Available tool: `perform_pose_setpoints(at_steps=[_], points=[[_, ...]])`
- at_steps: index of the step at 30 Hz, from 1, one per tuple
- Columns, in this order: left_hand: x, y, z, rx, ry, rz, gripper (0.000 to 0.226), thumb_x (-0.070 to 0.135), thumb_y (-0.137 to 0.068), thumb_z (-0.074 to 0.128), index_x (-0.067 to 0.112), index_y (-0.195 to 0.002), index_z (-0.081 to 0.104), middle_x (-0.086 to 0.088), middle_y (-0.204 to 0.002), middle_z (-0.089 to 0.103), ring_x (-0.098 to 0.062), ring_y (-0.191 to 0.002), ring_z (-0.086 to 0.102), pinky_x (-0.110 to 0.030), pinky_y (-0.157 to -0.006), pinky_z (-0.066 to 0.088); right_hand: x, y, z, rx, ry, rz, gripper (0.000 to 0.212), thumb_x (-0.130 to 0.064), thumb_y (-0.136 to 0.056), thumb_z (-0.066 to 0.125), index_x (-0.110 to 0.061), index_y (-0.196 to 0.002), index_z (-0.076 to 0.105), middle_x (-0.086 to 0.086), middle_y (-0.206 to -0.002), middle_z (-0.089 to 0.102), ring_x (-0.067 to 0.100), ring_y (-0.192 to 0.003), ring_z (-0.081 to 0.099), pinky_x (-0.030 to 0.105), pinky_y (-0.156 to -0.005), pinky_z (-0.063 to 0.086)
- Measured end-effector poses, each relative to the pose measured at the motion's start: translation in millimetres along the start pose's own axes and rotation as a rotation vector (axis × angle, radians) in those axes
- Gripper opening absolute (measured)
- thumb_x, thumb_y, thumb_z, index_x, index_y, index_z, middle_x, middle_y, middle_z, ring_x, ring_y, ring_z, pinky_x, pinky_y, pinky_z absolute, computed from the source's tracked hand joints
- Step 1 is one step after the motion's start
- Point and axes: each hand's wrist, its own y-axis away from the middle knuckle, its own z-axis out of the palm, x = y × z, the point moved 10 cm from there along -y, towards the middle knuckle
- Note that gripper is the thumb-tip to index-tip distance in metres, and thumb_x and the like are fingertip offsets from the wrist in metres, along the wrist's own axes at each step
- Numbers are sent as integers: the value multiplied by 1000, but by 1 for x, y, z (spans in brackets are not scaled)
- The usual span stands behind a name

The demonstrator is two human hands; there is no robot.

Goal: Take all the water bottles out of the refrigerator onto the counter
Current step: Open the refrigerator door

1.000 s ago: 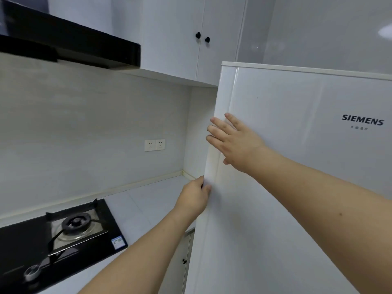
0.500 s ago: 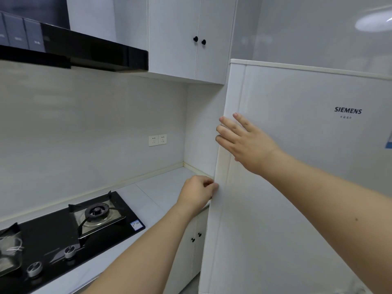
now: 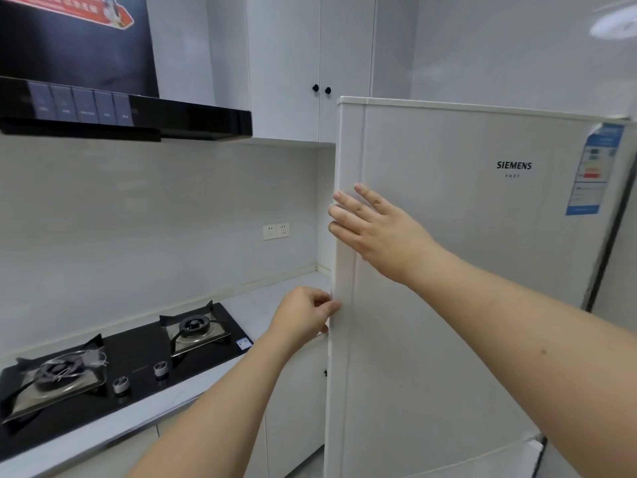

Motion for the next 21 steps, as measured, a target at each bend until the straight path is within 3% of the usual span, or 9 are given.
perform_pose_setpoints(at_steps=[3,6,11,15,21], points=[[16,41,7,32,-6,-20,20,28,-90,62,12,-80,70,-6,-65,65,-13,-54,67,-19,-52,42,7,31,-29,75,-32,7,50,-27,-85,54,-14,-134,54,6,-142,47,29,-140,35,47,-119,14],[35,83,19,56,15,-35,21,27,-89,62,9,-81,70,-15,-75,67,-17,-56,68,-25,-55,47,16,68,-58,113,-169,25,56,-29,-87,35,-5,-135,52,14,-144,45,32,-140,34,47,-119,12],[63,134,35,50,13,-25,22,31,-87,65,11,-81,71,-10,-66,62,-14,-55,67,-29,-59,50,30,118,-89,116,-202,34,59,-31,-92,26,-3,-141,44,15,-149,39,31,-143,29,46,-119,10],[94,176,51,58,-25,-10,21,33,-87,66,13,-83,73,-12,-69,67,-9,-50,63,-22,-55,45,40,160,-110,133,-195,56,61,-34,-95,27,-4,-147,35,14,-155,30,30,-145,23,47,-119,10],[127,215,73,76,-89,40,20,36,-86,65,20,-78,73,-2,-65,70,-17,-59,67,-17,-46,40,55,207,-132,184,-204,84,61,-33,-96,31,-3,-149,28,13,-157,24,28,-146,21,45,-119,13]])
